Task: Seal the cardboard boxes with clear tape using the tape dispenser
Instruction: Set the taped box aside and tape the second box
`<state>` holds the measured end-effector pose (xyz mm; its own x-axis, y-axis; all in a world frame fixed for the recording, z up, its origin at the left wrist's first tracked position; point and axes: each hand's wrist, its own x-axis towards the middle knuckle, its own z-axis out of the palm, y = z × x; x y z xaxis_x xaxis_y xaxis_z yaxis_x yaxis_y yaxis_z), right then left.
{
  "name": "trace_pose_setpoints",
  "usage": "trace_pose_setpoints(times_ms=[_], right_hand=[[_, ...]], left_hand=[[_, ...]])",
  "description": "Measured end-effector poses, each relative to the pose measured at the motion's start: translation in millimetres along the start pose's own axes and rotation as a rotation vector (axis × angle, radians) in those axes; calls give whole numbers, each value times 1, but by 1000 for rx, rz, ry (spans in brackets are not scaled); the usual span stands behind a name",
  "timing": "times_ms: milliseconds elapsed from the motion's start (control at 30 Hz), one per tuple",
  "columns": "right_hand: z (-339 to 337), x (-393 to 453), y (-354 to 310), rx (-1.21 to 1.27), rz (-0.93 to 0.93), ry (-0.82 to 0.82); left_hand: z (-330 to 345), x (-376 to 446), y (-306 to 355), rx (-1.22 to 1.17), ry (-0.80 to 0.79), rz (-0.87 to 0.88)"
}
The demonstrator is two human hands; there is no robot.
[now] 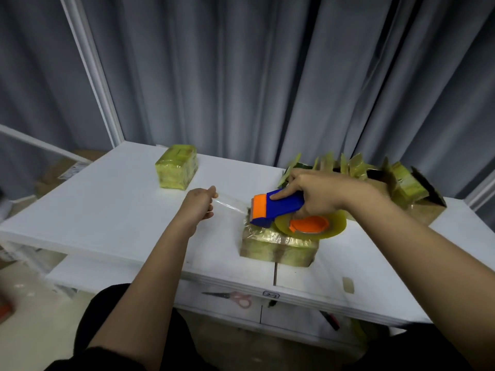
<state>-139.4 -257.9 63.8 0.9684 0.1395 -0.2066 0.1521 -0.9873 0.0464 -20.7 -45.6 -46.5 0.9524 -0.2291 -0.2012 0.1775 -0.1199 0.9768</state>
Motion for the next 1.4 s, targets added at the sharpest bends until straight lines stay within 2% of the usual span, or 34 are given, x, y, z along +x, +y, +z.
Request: trace_pose_setpoints(times_ms=[133, 267, 433, 567, 767, 867, 1067, 1400], right_hand=[[8, 9, 9, 10, 3, 10], [11, 19, 15, 98, 26, -59], [17, 26, 17, 158, 29, -69], [19, 23, 25, 261, 33, -59], [22, 17, 33, 349, 61, -43], [12, 14, 32, 358, 82, -43], [-4, 13, 30, 207, 67, -43], [8, 30, 28, 107, 32, -80]], left_hand=[[8, 4, -20, 7, -42, 57], [18, 12, -25, -40, -83, 39], [27, 16, -31, -118, -147, 120], [38, 13, -37, -216, -278, 146], [45, 18, -42, 73, -447, 256], [44, 20, -43, 152, -506, 238], [44, 20, -49, 194, -486, 256], [42, 14, -47, 166, -434, 223]])
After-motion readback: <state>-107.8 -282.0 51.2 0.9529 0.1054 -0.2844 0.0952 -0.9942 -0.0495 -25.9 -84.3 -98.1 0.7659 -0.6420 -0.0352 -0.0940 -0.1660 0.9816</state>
